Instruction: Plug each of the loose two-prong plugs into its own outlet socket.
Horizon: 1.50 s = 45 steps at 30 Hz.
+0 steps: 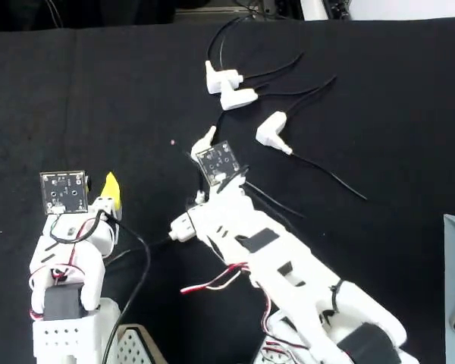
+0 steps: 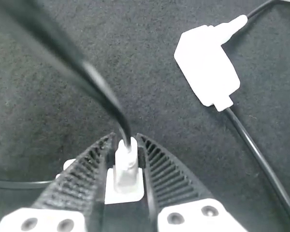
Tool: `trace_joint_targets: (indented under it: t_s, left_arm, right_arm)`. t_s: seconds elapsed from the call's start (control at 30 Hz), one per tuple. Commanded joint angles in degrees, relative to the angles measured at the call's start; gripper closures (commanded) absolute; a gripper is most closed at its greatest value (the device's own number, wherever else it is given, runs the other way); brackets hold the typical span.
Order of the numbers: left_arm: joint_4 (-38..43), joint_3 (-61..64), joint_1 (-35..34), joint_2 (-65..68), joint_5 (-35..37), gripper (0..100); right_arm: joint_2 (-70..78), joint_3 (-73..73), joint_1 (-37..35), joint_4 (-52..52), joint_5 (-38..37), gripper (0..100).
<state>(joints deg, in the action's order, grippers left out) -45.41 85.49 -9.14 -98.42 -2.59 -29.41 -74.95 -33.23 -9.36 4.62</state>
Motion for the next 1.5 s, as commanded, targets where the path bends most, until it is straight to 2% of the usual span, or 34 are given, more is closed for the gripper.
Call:
trace_joint_targets:
  t_s: [0.0, 0.33, 0.47, 0.63, 0.97, 1.2, 1.37, 1.47]
  left_arm:
    - [-0.4, -3.1, 0.2, -0.4, 0.4, 85]
    - [0.1, -0.6, 8.9, -0.4, 0.1, 85]
    - [0.1, 0.0, 11.9, -0.4, 0.1, 85]
    - [-0.2, 0.0, 11.7, -0.4, 0.0, 85]
    - [-0.1, 0.7, 11.6, -0.4, 0.0, 85]
    - [0.1, 0.8, 11.6, -0.4, -0.1, 85]
    - [-0.3, 0.8, 11.6, -0.4, -4.7, 85]
    - [-0.4, 0.8, 11.6, -0.4, -5.0, 85]
  right_arm:
    - [-1.0, -1.1, -0.8, 0.2, -1.2, 98.8]
    - [1.1, -0.7, -4.0, -1.8, -2.8, 98.8]
    - [0.5, 0.5, -4.7, -3.3, 3.1, 98.8]
    - [0.8, 3.9, -4.6, -10.8, 9.1, 98.7]
    - [0.9, 4.2, -4.5, -11.3, 13.0, 98.7]
    - [0.9, 4.4, -4.8, -11.1, 11.0, 98.6]
    - [0.9, 2.4, -7.0, -11.2, 10.8, 98.6]
    - [1.0, 1.3, -8.6, -11.0, 6.8, 98.6]
